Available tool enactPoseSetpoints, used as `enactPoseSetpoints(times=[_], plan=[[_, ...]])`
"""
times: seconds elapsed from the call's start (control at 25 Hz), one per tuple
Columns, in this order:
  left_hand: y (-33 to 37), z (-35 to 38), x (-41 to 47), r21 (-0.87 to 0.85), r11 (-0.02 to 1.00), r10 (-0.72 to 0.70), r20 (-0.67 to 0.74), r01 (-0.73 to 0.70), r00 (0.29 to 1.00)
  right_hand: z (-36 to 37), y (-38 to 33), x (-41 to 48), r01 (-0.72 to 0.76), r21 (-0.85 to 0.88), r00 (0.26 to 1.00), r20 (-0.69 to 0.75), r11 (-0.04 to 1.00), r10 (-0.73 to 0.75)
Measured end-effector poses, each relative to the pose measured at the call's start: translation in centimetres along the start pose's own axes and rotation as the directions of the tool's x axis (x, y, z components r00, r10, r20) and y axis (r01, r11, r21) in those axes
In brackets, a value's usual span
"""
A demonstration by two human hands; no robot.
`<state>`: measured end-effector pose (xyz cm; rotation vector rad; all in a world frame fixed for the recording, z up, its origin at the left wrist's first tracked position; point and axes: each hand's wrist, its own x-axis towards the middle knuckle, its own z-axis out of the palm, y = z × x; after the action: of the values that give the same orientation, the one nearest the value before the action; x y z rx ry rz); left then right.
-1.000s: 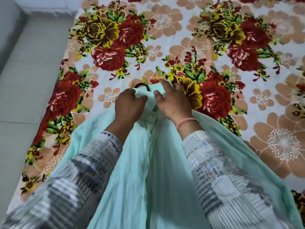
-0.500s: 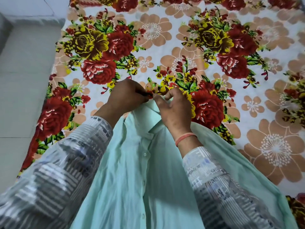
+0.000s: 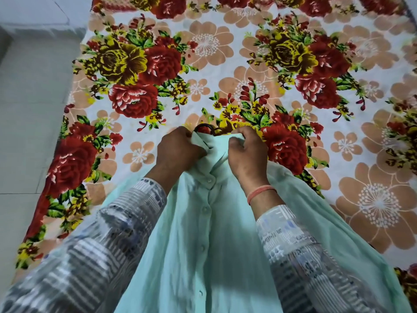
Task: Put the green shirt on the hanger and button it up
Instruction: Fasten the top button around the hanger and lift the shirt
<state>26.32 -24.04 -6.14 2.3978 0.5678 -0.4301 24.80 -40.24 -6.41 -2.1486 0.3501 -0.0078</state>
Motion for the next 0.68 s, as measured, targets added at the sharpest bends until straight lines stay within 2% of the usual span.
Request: enactPoseSetpoints(times=[0.12, 0.2, 0.28, 0.32, 0.4, 0.48, 0.52, 0.56, 0.6, 0.64, 0.68], plan=[[-0.3, 0.3, -0.6, -0.083, 0.997, -0.008, -0.077, 0.002, 0.997, 0.6, -0.1, -0.1, -0.061, -0.067, 0.997, 0.04, 0.996, 0.064], [0.3, -0.2, -0.3, -0.09, 0.995, -0.06, -0.071, 0.053, 0.996, 0.9, -0.1, 0.1, -0.072, -0.055, 0.993, 0.089, 0.996, 0.077], [0.5, -0.6, -0.1, -0.064, 0.997, -0.047, -0.04, 0.044, 0.998, 0.8, 0.2, -0.2, -0.035, -0.098, 0.991, 0.122, 0.995, 0.047], [0.2, -0.8, -0.3, -0.087, 0.996, -0.039, -0.042, 0.035, 0.998, 0.6, 0.5, -0.4, -0.003, -0.187, 0.993, 0.119, 0.982, 0.026], [-0.7, -1.5, -0.9, -0.301, 0.951, -0.093, -0.075, 0.066, 0.993, -0.5, 1.3, -0.5, 0.087, -0.398, 0.995, 0.073, 0.913, -0.063], [-1.7, -2.0, -1.8, -0.593, 0.789, -0.22, -0.025, 0.163, 0.975, -1.6, 1.6, -0.2, 0.114, -0.412, 0.993, 0.04, 0.904, -0.107], [-1.9, -2.3, -2.1, -0.686, 0.696, -0.261, 0.032, 0.211, 0.965, -1.9, 1.5, 0.3, 0.037, -0.289, 0.999, 0.026, 0.957, -0.031], [-1.9, -2.6, -2.4, -0.733, 0.631, -0.277, 0.095, 0.256, 0.956, -2.2, 0.8, 0.9, -0.154, -0.061, 0.986, 0.048, 0.986, 0.157], [-1.8, -2.8, -2.5, -0.764, 0.568, -0.279, 0.171, 0.306, 0.945, -2.3, 0.0, 1.4, -0.385, 0.178, 0.919, 0.166, 0.906, 0.358], [-1.6, -3.0, -2.3, -0.792, 0.491, -0.266, 0.26, 0.363, 0.928, -2.5, -0.7, 1.7, -0.565, 0.329, 0.821, 0.319, 0.756, 0.474], [-1.5, -3.3, -2.2, -0.807, 0.4, -0.247, 0.362, 0.435, 0.899, -2.9, -1.1, 1.9, -0.677, 0.389, 0.731, 0.447, 0.624, 0.515]])
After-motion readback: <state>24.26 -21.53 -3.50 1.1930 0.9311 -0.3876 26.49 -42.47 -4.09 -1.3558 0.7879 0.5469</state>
